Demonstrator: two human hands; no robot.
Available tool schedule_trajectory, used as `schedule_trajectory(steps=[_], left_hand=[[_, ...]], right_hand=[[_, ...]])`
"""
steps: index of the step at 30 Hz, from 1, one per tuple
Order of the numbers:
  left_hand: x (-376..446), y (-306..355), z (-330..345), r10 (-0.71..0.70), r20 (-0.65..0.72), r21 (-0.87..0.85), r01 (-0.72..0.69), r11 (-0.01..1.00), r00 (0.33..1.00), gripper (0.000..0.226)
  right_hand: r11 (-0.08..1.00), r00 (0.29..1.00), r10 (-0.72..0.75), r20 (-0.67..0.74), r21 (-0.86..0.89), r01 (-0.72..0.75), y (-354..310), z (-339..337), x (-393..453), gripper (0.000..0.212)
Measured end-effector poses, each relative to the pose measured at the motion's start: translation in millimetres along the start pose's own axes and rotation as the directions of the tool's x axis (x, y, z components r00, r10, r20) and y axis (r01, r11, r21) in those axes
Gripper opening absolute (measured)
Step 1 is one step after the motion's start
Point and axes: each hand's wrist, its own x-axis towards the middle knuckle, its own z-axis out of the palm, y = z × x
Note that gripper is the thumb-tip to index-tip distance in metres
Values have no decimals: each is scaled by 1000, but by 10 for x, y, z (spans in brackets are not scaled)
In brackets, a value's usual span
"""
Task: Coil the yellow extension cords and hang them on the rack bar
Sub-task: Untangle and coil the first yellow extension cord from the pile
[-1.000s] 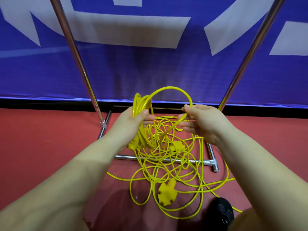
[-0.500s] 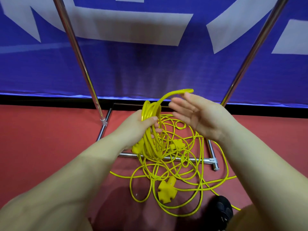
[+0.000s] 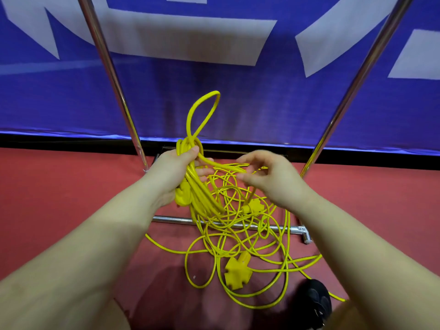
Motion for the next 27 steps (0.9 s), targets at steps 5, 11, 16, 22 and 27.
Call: schedule_trajectory(steps=[5,11,16,22,27], left_hand=[[0,-19,-47,13,14,71,-14,997,1000,19],[12,-32,-55,60,28,172,-64,983,998,13],[-33,-75,-1,72,171,336,-127,933,983,12],[-129,-138,82,1,305,405,-130,905,952,12],[-130,-98,110,-24,193,284,-32,958,981,22]], right_hand=[[931,971,49,-233,-342,-128,80,-186,26,19],[846,931,273,242,-521,-112,18,-139,-68,16],[979,883,175,435,16,-202,-170,-203,-120,20],[995,985,95,145,10,-98,-153,-260,-77,30],[962,984,169,-51,-207,-176,-11,-329,-22,34]])
